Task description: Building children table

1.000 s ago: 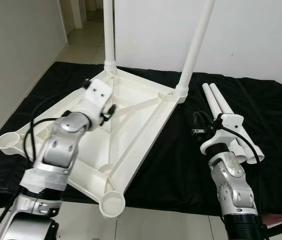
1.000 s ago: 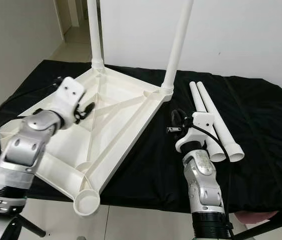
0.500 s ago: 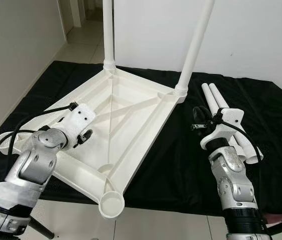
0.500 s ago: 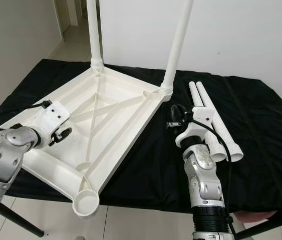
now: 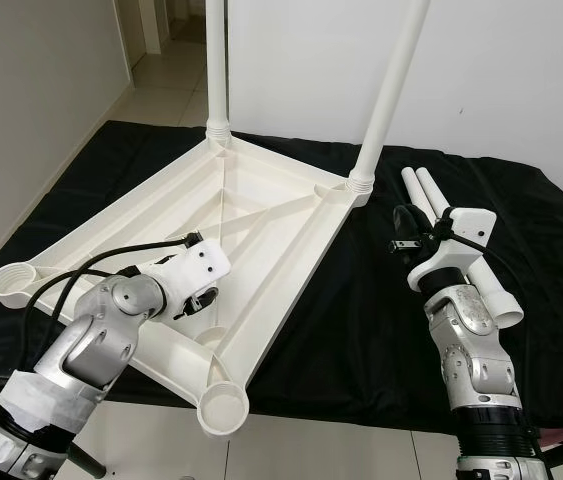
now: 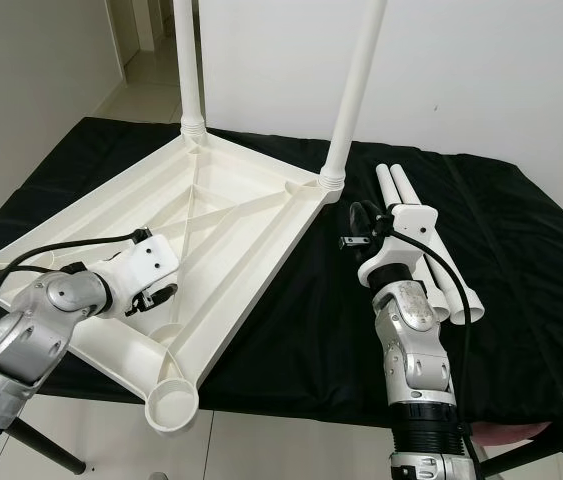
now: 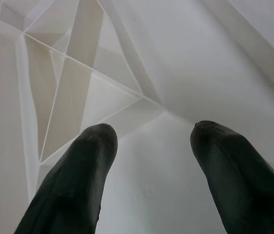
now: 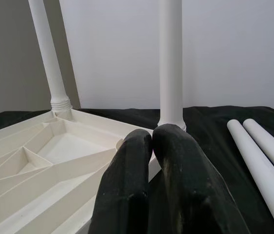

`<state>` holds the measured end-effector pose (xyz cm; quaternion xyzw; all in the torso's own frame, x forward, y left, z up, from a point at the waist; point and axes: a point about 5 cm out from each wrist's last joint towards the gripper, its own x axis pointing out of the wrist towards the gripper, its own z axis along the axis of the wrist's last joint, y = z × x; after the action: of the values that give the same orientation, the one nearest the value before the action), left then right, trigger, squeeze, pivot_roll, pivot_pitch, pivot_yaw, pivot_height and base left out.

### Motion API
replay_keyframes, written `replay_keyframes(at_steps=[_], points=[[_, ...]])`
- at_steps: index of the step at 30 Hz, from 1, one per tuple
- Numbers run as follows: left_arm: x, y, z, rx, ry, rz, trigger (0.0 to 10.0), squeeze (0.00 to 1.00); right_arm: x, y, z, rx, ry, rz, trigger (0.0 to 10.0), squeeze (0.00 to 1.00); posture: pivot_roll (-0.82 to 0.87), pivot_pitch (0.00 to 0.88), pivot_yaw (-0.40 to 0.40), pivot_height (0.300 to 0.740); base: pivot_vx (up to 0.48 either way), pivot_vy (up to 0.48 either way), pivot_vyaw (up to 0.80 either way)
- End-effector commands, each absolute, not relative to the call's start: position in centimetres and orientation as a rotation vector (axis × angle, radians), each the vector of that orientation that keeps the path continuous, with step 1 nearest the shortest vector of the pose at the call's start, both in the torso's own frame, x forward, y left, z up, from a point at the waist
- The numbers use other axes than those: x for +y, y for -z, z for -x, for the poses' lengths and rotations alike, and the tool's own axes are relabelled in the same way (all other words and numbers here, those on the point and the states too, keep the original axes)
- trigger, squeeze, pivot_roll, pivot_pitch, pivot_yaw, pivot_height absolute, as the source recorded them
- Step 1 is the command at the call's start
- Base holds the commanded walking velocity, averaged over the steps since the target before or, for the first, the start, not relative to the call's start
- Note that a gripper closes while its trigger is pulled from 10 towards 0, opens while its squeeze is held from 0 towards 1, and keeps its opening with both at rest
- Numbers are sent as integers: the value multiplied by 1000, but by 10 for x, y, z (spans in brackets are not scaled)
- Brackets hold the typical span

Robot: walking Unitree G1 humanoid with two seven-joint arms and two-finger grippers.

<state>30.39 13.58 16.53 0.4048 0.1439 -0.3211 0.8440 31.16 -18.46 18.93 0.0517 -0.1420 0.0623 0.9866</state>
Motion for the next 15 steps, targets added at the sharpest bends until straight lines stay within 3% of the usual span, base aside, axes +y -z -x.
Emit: replay_keyframes(at_steps=[1,15], points=[[129,-155,-299,333,727,-849,10000,0,-189,-189,-312,-275,-116,-103,10000,0,-31,0,-58,740,0,0,0],[127,-135,-290,410,739,-863,10000,0,-188,-188,-313,-271,-122,-107,10000,0,-30,0,-67,740,0,0,0]])
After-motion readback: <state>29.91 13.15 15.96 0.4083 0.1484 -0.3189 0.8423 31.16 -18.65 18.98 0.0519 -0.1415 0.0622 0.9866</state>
